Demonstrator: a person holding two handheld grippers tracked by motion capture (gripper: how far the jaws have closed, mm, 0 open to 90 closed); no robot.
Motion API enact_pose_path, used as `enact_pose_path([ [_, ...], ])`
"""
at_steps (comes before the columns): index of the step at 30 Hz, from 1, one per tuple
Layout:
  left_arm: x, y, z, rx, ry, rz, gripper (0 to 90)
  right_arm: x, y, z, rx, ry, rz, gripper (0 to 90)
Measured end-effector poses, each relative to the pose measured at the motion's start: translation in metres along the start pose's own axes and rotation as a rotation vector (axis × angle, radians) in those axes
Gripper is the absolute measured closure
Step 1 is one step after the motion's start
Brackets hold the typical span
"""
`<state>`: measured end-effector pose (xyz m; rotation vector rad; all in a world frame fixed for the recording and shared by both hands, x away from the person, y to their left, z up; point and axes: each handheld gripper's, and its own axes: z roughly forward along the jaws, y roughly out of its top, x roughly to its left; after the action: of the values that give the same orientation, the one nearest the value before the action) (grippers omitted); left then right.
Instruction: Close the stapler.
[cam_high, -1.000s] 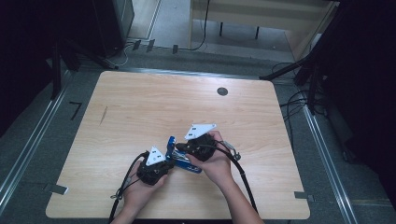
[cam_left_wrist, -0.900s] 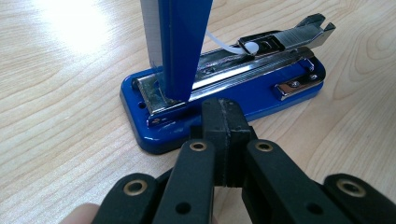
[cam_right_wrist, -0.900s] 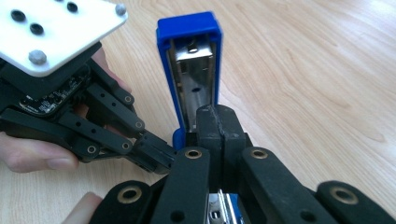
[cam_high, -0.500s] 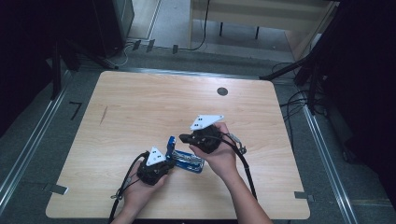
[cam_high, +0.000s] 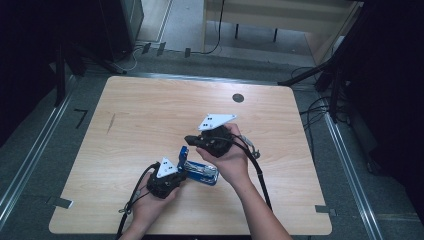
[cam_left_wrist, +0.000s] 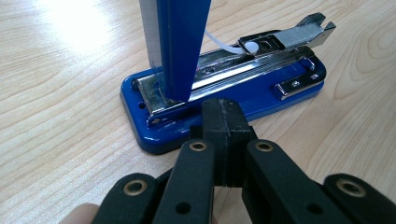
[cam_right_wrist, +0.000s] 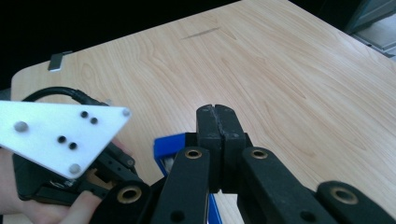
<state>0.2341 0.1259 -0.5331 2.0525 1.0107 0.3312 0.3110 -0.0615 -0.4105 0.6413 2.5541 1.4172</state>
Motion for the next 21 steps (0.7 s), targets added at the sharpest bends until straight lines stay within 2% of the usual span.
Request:
enact_pose_path([
  [15,0.000,0.000,0.000,-0.002,0.000,0.003,90.0,0.015,0.006,0.009,0.012,0.032,-0.026,90.0],
  [21,0.000,0.000,0.000,-0.001,-0.002,-0.002,90.0,0.019,0.004,0.017,0.043,0.026,-0.040,90.0],
])
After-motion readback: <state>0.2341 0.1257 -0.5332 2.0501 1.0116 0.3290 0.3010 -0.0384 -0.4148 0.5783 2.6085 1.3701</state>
